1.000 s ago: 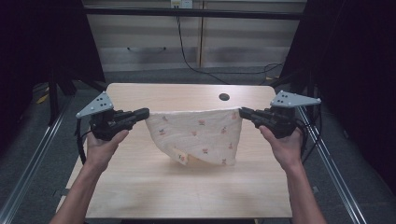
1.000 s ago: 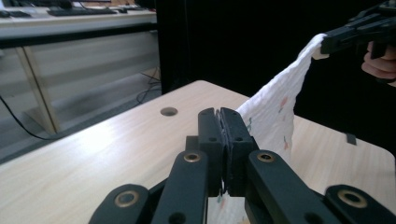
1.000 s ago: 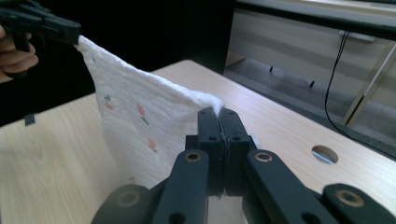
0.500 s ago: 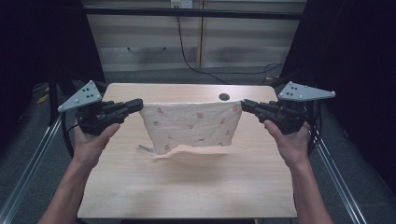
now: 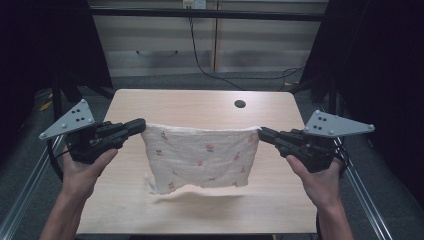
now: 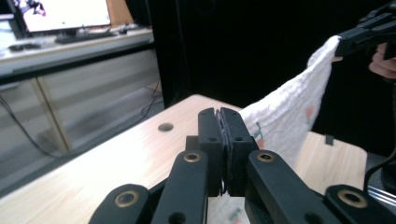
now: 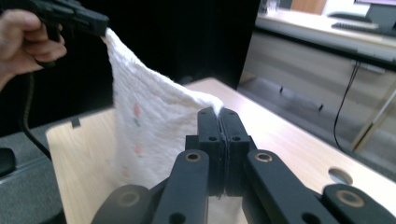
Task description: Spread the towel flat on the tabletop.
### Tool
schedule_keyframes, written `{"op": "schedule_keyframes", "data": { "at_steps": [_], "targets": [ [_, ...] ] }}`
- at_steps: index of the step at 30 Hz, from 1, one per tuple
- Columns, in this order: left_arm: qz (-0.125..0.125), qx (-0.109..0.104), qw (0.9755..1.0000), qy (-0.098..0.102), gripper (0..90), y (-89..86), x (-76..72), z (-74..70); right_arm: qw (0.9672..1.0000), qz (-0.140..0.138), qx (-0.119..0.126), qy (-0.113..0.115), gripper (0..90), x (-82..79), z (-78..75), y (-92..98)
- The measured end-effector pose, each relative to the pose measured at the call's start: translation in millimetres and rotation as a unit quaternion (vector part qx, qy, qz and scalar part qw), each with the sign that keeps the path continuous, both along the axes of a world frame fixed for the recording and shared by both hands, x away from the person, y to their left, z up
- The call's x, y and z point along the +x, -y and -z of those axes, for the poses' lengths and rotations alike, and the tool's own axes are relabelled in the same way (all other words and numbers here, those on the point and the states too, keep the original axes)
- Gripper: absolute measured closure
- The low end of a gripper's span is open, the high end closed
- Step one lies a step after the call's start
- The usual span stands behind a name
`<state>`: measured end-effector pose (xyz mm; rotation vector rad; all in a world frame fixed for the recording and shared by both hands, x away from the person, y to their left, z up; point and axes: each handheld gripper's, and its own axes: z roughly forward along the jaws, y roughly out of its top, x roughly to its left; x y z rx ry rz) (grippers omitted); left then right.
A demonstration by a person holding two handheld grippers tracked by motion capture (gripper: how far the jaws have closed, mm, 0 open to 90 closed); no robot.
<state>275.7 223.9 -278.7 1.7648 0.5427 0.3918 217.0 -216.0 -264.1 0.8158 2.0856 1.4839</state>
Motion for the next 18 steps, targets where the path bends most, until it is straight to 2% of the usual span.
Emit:
{"op": "schedule_keyframes", "data": {
  "at_steps": [1, 2, 4, 6, 7, 8, 10, 11, 12, 13, 15, 17, 18],
  "targets": [
    [0.0, 0.0, 1.0, 0.0, 88.3, 0.0, 0.0, 0.0, 1.0, 0.0, 0.0, 0.0, 89.0, 0.0, 0.0, 0.0],
    [-0.001, 0.006, 0.9998, -0.021, 88.4, 3.0, 14.1, 15.6, 0.9995, 0.002, 0.002, -0.031, 89.0, 16.5, 17.2, 0.7],
    [0.0, 0.006, 0.9991, -0.043, 88.3, 4.9, 29.1, 33.7, 0.9985, 0.01, -0.006, -0.054, 89.0, 31.2, 33.7, 1.1],
    [-0.003, 0.006, 0.9979, -0.064, 88.3, 7.3, 42.1, 50.2, 0.9965, 0.011, -0.004, -0.083, 88.9, 48.5, 52.6, 2.9],
    [-0.003, 0.006, 0.9979, -0.064, 88.3, 7.3, 42.1, 50.2, 0.9965, 0.011, -0.004, -0.083, 88.9, 48.5, 52.6, 2.9],
    [-0.01, 0.016, 0.9966, -0.08, 88.3, 10.8, 55.5, 64.7, 0.9942, 0.021, -0.011, -0.105, 89.0, 64.1, 68.8, 3.7],
    [-0.014, 0.026, 0.995, -0.095, 88.3, 14.8, 68.7, 76.4, 0.9928, 0.025, -0.013, -0.116, 88.9, 76.9, 81.5, 4.0],
    [-0.014, 0.026, 0.995, -0.095, 88.3, 14.8, 68.7, 76.4, 0.9928, 0.025, -0.013, -0.116, 88.9, 76.9, 81.5, 4.0],
    [-0.021, 0.038, 0.9935, -0.105, 88.3, 19.5, 80.2, 84.2, 0.9919, 0.028, -0.013, -0.123, 88.9, 88.5, 89.7, 3.6],
    [-0.023, 0.044, 0.9921, -0.115, 88.3, 22.1, 88.1, 88.8, 0.9917, 0.029, -0.014, -0.124, 88.9, 92.7, 92.1, 3.2],
    [-0.026, 0.044, 0.9906, -0.127, 88.2, 24.8, 98.8, 95.9, 0.9904, 0.028, -0.005, -0.136, 88.9, 106.6, 99.6, 2.9],
    [-0.026, 0.042, 0.9903, -0.13, 88.2, 25.5, 103.1, 99.0, 0.9897, 0.03, -0.009, -0.14, 88.9, 118.0, 106.3, 2.4],
    [-0.028, 0.04, 0.9897, -0.134, 88.2, 26.2, 106.4, 102.0, 0.9897, 0.03, -0.009, -0.14, 88.9, 118.0, 106.3, 2.4]
  ]
}}
